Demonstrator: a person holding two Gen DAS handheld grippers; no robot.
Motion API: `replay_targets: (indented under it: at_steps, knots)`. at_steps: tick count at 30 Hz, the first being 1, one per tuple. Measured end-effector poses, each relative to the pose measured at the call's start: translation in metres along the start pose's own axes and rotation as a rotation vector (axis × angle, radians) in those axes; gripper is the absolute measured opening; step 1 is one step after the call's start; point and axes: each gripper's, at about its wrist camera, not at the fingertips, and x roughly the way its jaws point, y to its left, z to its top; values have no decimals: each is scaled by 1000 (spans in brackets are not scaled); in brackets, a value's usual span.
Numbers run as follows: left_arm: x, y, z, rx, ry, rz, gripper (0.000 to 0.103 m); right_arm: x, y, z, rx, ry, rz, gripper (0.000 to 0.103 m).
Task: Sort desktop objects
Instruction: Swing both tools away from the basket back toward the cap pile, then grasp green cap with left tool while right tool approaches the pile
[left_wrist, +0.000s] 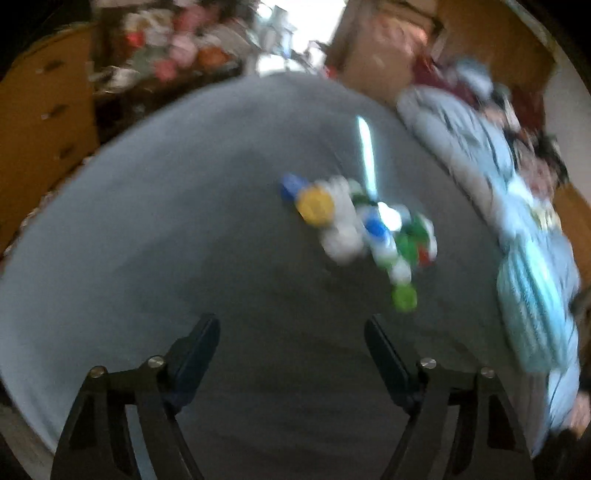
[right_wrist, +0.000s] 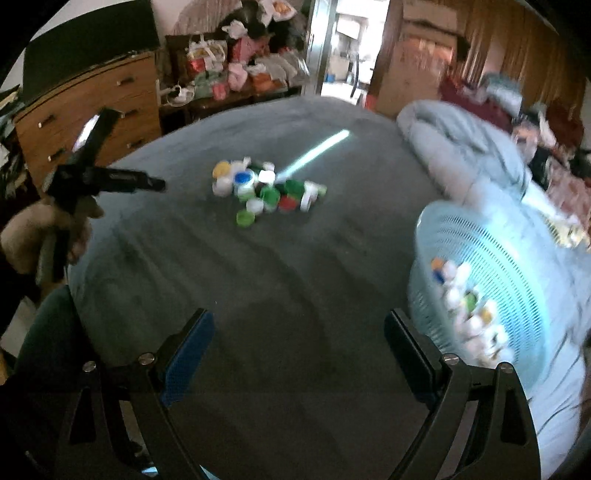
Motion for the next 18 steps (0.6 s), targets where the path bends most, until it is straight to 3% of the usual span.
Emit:
replay_targets:
  at_steps: [5, 10, 13, 17, 18]
  knots:
    - [39, -52, -3, 153, 28, -89, 84, 27, 0, -9, 32, 46, 29, 90]
    - [74, -94, 9, 193, 70, -106, 58, 43, -9, -6, 77, 31, 44, 90]
    - [86, -106, 6, 212, 77, -117, 57, 46, -17, -5, 91, 9, 42, 89]
    - [99, -120, 8, 240, 54, -103, 57, 51, -28, 2, 106, -27, 41, 78]
    - [101, -118, 8, 237, 55, -96, 49, 53, -31, 4, 109, -34, 46, 69]
